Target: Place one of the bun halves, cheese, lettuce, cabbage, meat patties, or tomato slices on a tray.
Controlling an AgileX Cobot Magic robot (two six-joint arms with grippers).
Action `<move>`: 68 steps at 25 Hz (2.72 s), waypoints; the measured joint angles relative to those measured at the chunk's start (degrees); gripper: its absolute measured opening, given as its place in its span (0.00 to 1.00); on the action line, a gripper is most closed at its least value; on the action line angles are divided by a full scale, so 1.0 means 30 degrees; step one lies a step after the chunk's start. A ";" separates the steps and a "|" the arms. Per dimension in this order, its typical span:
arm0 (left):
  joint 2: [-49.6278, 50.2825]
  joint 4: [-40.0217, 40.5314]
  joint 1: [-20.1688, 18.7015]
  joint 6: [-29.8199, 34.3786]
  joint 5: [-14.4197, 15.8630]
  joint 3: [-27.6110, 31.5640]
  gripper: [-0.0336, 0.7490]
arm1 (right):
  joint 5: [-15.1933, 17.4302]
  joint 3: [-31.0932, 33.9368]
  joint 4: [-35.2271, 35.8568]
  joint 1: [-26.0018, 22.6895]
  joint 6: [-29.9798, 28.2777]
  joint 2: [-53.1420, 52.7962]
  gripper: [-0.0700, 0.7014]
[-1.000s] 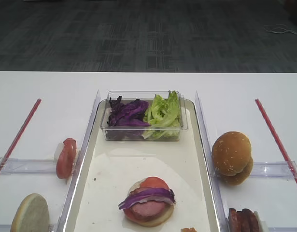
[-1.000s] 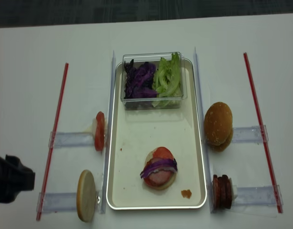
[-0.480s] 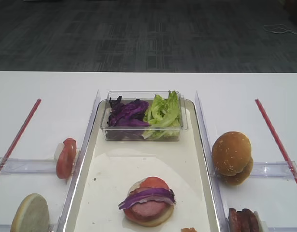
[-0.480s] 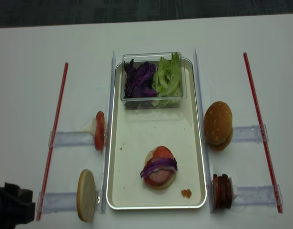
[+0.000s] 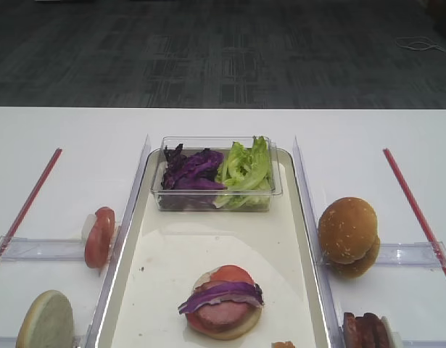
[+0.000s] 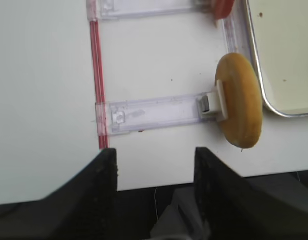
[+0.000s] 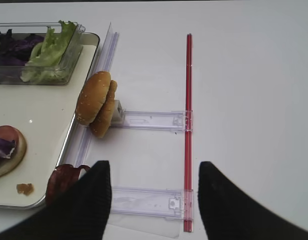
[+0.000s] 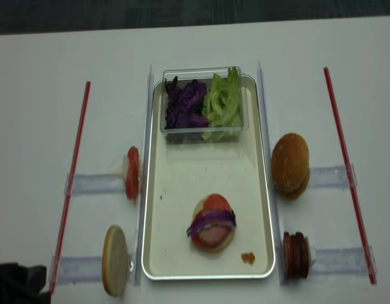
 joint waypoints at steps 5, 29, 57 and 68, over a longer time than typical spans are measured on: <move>-0.0920 -0.0033 0.0000 0.0000 -0.0210 0.0154 0.51 | 0.0000 0.0000 0.0000 0.0000 -0.0067 0.0000 0.61; -0.4566 -0.0033 -0.0557 0.0000 -0.0369 0.0165 0.51 | -0.0037 0.0000 0.0000 0.0000 -0.0067 0.0000 0.61; -0.8975 -0.0033 -0.0785 -0.0069 -0.0187 0.0197 0.51 | -0.0037 0.0000 0.0034 0.0000 -0.0067 0.0000 0.61; -0.8983 -0.0033 -0.0785 -0.0432 -0.0187 0.0279 0.50 | -0.0037 0.0000 0.0034 0.0000 -0.0067 0.0000 0.61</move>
